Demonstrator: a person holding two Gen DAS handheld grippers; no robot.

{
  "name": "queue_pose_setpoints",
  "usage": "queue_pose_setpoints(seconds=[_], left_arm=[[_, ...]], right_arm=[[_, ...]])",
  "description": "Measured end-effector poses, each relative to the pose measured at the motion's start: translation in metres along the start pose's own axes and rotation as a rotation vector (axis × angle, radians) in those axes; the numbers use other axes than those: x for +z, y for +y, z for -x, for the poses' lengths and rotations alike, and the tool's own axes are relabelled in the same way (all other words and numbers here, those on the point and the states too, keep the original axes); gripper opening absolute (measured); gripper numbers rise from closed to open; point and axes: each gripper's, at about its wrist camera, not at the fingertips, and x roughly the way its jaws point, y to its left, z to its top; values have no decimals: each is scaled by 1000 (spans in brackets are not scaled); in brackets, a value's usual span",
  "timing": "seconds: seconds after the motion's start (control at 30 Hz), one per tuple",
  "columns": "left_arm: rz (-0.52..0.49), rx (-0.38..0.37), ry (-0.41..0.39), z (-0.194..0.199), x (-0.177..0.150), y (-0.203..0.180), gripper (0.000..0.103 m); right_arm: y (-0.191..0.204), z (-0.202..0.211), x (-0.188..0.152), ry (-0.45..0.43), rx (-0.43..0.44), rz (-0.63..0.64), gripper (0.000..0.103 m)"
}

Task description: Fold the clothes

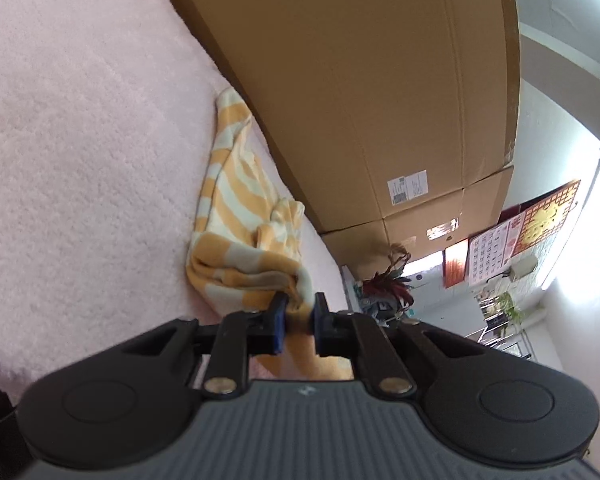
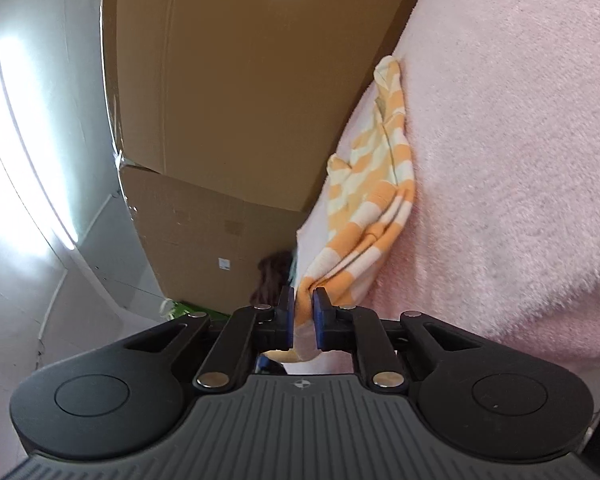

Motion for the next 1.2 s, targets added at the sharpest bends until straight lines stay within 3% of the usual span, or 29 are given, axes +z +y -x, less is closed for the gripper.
queue_pose_setpoints(seconds=[0.1, 0.3, 0.53, 0.67, 0.77, 0.9, 1.03, 1.1, 1.17, 1.2], left_arm=[[33, -4, -22, -13, 17, -2, 5], [58, 24, -49, -49, 52, 1, 5], [61, 107, -68, -89, 85, 18, 5], [89, 113, -58, -109, 99, 35, 5], [77, 128, -68, -117, 104, 40, 5], [90, 106, -69, -118, 105, 48, 5], [64, 78, -78, -110, 101, 45, 7], [37, 53, -85, -100, 98, 40, 14], [3, 58, -90, -92, 97, 38, 59], [-17, 64, -91, -89, 96, 37, 61]], right_arm=[[2, -7, 16, -55, 46, -46, 7], [3, -33, 49, -126, 17, -7, 7], [-11, -57, 88, -181, -38, 11, 1], [-19, -71, 106, -199, -99, 23, 2], [-10, -65, 103, -215, -141, 112, 12], [12, -49, 84, -226, -207, 310, 49], [24, -61, 64, -152, -332, 533, 51], [23, -73, 61, -108, -342, 585, 51], [18, -86, 62, -83, -334, 596, 51], [15, -90, 63, -74, -332, 591, 51]])
